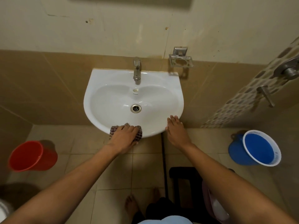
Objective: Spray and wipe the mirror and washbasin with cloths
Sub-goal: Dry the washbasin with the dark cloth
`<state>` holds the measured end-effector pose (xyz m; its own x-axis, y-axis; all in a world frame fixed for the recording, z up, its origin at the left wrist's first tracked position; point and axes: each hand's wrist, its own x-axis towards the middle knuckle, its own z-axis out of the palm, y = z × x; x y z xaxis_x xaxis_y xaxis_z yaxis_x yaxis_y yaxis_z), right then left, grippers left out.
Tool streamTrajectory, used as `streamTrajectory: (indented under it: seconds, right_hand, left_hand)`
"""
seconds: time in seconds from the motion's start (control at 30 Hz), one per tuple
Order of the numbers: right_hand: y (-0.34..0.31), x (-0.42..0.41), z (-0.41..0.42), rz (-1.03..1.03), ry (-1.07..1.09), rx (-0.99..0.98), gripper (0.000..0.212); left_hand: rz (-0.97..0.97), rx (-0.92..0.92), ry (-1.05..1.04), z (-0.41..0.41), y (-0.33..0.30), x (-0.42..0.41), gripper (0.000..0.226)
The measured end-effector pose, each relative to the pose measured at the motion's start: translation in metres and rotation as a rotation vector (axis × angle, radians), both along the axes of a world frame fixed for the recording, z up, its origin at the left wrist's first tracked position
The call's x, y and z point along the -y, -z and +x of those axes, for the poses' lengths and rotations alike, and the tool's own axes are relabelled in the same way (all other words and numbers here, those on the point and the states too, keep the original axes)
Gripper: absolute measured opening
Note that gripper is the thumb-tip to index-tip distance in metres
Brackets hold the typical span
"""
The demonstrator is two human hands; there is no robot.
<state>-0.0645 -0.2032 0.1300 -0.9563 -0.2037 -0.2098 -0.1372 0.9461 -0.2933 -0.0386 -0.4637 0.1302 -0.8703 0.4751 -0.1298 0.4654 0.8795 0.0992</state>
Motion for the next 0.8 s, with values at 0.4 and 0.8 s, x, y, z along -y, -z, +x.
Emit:
streamTrajectory:
  seconds: [0.4, 0.8]
  right_hand:
    - [0.001, 0.001, -0.010, 0.066, -0.170, -0.011, 0.069]
    - [0.013, 0.024, -0.039, 0.121, -0.168, -0.014, 0.105]
  left_hand:
    - [-0.025, 0.026, 0.009, 0.000, 0.003, 0.010, 0.065]
    - [-0.150, 0.143, 0.021, -0.059, -0.010, 0.145, 0.091]
